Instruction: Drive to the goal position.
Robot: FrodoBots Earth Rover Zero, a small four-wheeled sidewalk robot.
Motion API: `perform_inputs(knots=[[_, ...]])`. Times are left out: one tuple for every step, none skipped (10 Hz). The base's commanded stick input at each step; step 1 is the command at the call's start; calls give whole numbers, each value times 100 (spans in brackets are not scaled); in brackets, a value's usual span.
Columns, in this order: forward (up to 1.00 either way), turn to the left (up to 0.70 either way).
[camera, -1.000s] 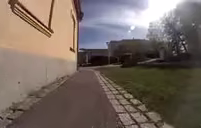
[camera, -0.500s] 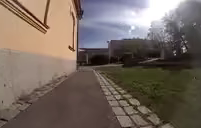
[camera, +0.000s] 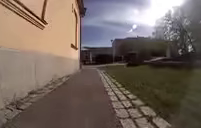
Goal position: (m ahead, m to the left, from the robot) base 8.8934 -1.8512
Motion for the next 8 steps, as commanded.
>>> perform_inputs(knots=[[50, 0], [50, 14], [50, 35], [50, 44], [50, 21], [50, 0], [50, 0], [50, 0]])
